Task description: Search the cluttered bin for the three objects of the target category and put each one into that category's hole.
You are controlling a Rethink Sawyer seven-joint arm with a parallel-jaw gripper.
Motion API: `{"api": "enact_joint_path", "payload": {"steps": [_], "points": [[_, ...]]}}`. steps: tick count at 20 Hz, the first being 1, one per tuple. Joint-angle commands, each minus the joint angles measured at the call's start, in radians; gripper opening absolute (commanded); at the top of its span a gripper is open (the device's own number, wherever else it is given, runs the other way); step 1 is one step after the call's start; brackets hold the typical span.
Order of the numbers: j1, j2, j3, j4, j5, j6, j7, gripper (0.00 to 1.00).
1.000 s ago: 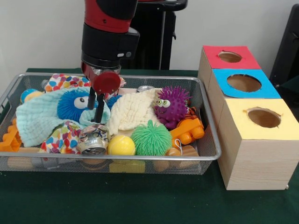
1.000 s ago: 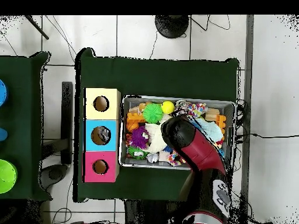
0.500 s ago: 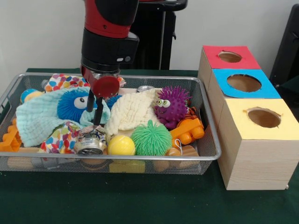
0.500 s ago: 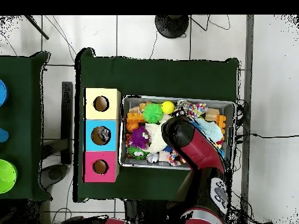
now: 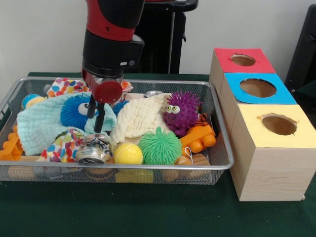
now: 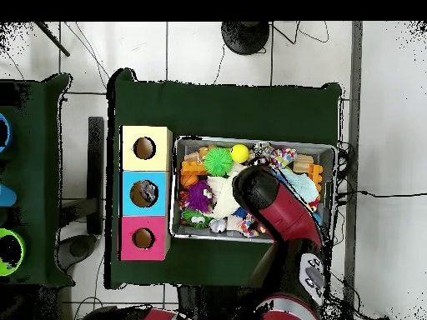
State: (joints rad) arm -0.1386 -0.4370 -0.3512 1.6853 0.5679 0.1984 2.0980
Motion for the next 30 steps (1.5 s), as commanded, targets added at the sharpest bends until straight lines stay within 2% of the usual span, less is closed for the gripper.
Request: {"api": "enact_joint_path", "payload": {"steps": [1, 16, 30], "points": [[0.045, 0.024, -0.024, -0.056, 0.05, 0.131, 0.258, 1.0], [0.085, 0.035, -0.093, -0.099, 0.054, 0.232, 0.277, 1.0], [0.092, 0.061, -0.116, -0.139, 0.05, 0.259, 0.274, 1.0]]}}
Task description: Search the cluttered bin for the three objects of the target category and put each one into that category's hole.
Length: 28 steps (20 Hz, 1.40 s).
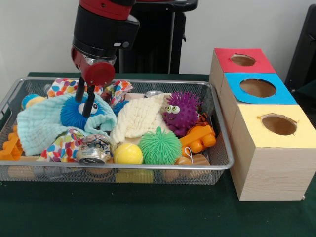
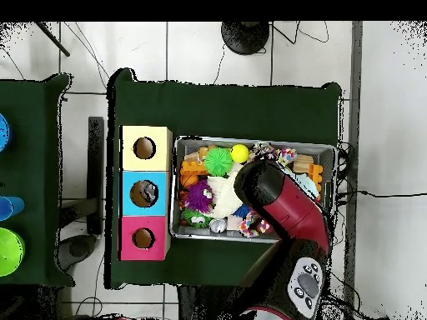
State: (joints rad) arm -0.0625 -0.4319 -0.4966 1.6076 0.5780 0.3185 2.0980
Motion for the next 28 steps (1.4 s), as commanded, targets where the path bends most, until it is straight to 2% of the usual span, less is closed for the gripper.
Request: {"api": "enact_joint_path", "payload": {"steps": [1, 19, 28], "points": [[0.018, 0.057, 0.027, -0.062, 0.039, 0.139, 0.274, 1.0], [0.018, 0.095, 0.033, -0.086, 0.049, 0.106, 0.264, 1.0], [0.035, 0.109, 0.009, -0.095, 0.048, 0.118, 0.272, 1.0]]}}
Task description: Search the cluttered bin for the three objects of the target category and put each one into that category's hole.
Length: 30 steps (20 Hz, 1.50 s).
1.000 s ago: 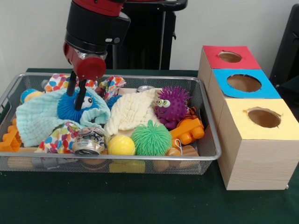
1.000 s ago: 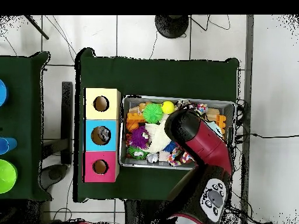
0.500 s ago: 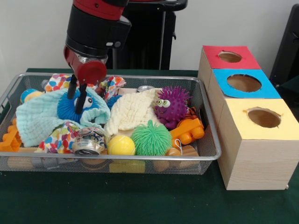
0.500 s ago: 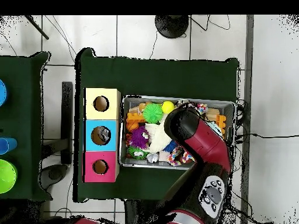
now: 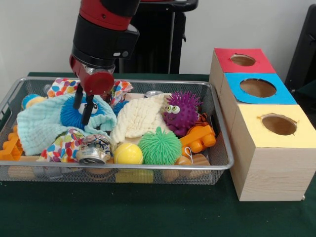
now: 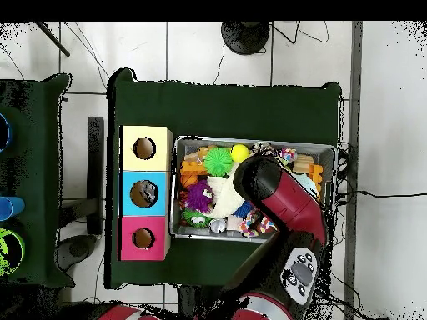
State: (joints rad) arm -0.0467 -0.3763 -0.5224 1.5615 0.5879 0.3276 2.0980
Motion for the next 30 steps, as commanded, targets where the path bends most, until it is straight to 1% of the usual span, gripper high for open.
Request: {"api": "enact_joint_path", "payload": {"steps": [1, 12, 15, 21, 30], "points": [[0.023, 0.055, 0.029, -0.052, 0.038, 0.114, 0.275, 1.0], [0.047, 0.087, 0.005, -0.075, 0.056, 0.135, 0.295, 1.0], [0.05, 0.1, 0.003, -0.084, 0.073, 0.13, 0.315, 1.0], [0.049, 0.093, 0.02, -0.064, 0.1, 0.095, 0.317, 1.0], [0.043, 0.074, 0.031, -0.034, 0.116, 0.068, 0.288, 1.0]]}}
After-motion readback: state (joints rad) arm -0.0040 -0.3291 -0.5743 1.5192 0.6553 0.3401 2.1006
